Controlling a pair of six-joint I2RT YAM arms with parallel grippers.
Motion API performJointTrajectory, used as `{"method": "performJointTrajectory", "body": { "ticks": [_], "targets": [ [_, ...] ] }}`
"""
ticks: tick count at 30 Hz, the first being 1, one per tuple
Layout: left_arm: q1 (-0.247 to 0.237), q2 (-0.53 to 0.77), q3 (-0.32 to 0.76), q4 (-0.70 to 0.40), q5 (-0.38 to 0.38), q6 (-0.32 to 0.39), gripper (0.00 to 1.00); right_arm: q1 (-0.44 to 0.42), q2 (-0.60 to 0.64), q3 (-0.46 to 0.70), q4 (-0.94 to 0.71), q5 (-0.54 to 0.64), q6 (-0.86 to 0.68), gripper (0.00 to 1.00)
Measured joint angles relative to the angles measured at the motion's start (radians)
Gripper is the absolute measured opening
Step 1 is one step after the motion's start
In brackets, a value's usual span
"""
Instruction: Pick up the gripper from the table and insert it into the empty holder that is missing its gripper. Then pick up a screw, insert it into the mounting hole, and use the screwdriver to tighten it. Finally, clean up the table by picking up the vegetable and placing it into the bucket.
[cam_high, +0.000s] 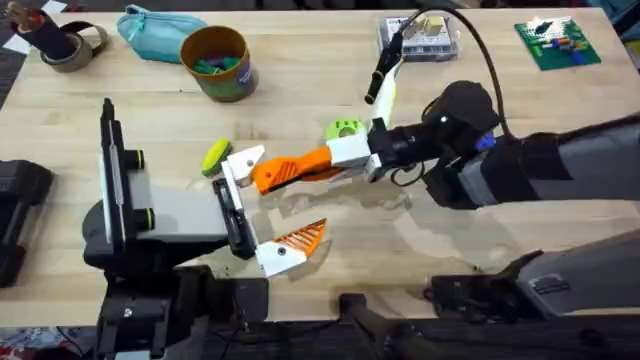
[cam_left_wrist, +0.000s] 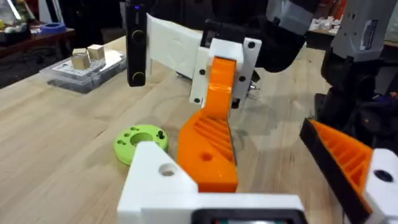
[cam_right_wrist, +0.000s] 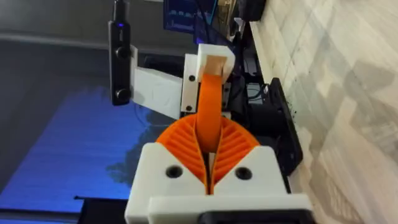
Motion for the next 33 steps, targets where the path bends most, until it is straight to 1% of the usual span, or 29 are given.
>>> {"method": "performJointTrajectory", "body": {
  "ticks": [5,15,20,21,24,33],
  "targets": [
    [0.000,0.000,0.000,0.000,0.000,-0.001,0.987,0.001,0.000,0.000,-0.031,0.011,-0.005,0.021],
    [0.000,0.000,0.000,-0.001,-0.001,-0.022,0.986,0.027,0.035,0.004,-0.024,0.051,-0.008,0.021],
    [0.000,0.000,0.000,-0.001,0.000,-0.023,0.987,0.048,0.057,0.042,-0.040,0.060,-0.008,0.021],
    [0.000,0.000,0.000,-0.001,0.000,-0.023,0.987,0.050,0.080,0.074,-0.048,0.058,-0.008,0.021],
    [0.000,0.000,0.000,-0.001,-0.003,-0.023,0.987,0.052,0.100,0.100,-0.050,0.053,-0.007,0.021],
    [0.001,0.000,0.000,0.000,-0.012,-0.023,0.987,0.052,0.107,0.117,-0.056,0.044,0.001,0.021]
  ]
}}
